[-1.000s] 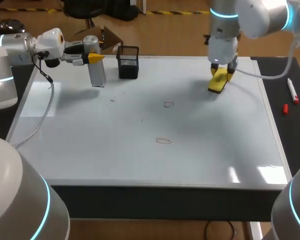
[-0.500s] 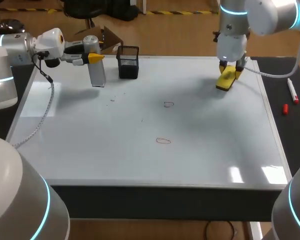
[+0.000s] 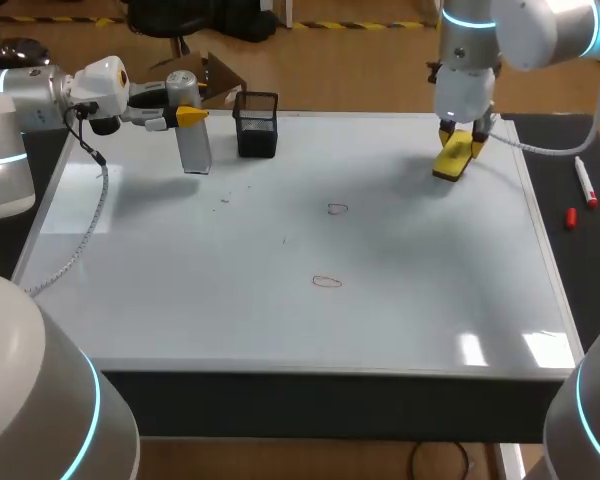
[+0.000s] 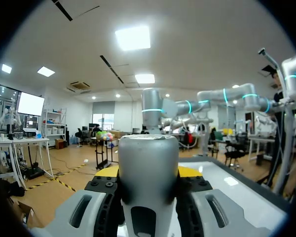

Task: Pick up the inspection probe, press it on each red-marked spot on the whiteboard one by one, put down the probe, pick up the eraser, and wipe off all the red marks.

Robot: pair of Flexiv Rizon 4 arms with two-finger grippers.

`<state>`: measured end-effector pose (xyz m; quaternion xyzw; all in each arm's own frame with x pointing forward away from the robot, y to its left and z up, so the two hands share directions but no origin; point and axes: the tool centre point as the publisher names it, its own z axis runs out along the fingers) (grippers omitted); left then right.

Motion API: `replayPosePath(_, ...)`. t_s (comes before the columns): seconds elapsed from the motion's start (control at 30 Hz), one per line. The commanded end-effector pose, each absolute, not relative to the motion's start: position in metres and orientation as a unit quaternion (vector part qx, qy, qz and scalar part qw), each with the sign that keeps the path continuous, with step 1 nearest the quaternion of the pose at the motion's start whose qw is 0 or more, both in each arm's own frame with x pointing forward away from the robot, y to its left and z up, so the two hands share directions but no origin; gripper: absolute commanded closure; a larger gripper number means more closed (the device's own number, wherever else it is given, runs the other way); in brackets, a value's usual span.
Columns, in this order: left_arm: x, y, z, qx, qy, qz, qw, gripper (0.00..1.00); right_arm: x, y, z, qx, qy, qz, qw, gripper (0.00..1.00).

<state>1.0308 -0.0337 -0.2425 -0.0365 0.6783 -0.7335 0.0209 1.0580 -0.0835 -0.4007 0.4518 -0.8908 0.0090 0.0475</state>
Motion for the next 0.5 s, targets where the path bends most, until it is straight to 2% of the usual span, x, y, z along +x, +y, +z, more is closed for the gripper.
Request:
replayPosePath(0.03,1.029,-0.034,-0.24,-0.036,0.677,-0.734,0.023,1.0,1.059,-0.084,-0.4,0.453,-0.89,0.01,0.049,1.0)
replayPosePath(0.5,0.993,-0.109,-0.221,0.016,0.662,-0.749,-0.018,1.0,1.059,-0.084,-0.4,0.453,-0.89,0.01,0.049,1.0)
